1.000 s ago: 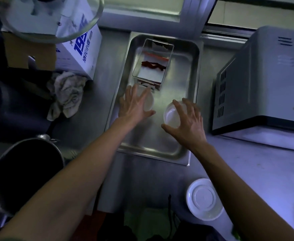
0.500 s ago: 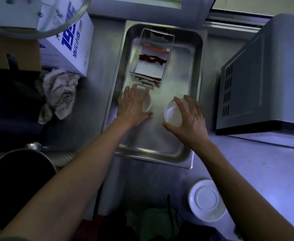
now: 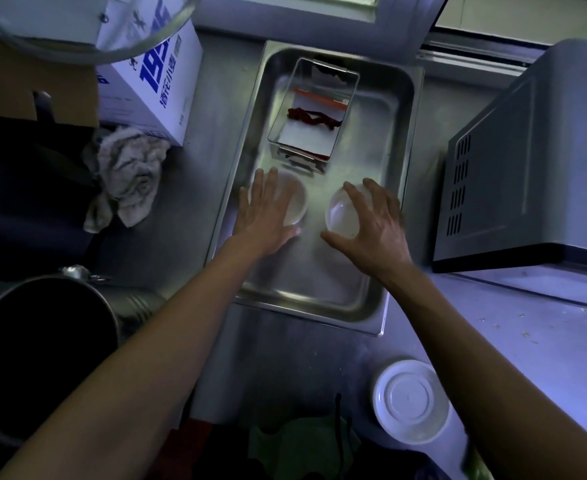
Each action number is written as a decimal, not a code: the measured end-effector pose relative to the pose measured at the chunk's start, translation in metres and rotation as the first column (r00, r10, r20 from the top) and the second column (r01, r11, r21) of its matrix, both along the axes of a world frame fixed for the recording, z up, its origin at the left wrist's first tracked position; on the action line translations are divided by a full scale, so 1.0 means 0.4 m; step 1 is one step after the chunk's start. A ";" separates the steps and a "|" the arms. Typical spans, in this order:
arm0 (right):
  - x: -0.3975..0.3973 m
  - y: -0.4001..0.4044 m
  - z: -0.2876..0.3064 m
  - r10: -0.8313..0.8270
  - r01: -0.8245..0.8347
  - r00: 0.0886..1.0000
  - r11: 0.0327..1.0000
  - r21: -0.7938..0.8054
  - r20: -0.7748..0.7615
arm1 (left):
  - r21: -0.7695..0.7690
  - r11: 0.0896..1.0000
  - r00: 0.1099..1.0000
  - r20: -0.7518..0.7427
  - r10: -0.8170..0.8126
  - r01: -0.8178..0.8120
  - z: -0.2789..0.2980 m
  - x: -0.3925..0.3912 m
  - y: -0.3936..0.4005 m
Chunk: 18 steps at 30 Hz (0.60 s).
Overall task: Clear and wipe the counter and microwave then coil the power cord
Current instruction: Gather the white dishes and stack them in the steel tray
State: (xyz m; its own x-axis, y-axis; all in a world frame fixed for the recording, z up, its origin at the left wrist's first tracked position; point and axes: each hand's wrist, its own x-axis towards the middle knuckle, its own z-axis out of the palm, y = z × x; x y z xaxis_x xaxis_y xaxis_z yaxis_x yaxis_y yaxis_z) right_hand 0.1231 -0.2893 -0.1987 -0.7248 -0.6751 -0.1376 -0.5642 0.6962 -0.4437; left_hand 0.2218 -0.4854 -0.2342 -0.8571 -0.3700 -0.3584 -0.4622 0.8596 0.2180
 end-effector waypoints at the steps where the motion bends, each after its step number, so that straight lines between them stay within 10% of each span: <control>1: -0.002 -0.016 0.002 0.007 -0.007 1.000 1.000 -0.014 0.003 | -0.006 1.000 0.999 -0.049 0.023 -0.023 0.004 0.017 0.005; 6: 0.000 -0.158 0.004 0.078 -0.080 0.997 0.994 -0.073 -0.020 | -0.064 0.990 0.949 -0.301 0.098 -0.123 0.031 0.108 0.006; 18: 0.049 -0.323 -0.089 0.246 -0.246 0.969 0.966 0.074 0.014 | -0.043 0.960 0.921 -0.297 0.253 -0.277 0.027 0.219 -0.050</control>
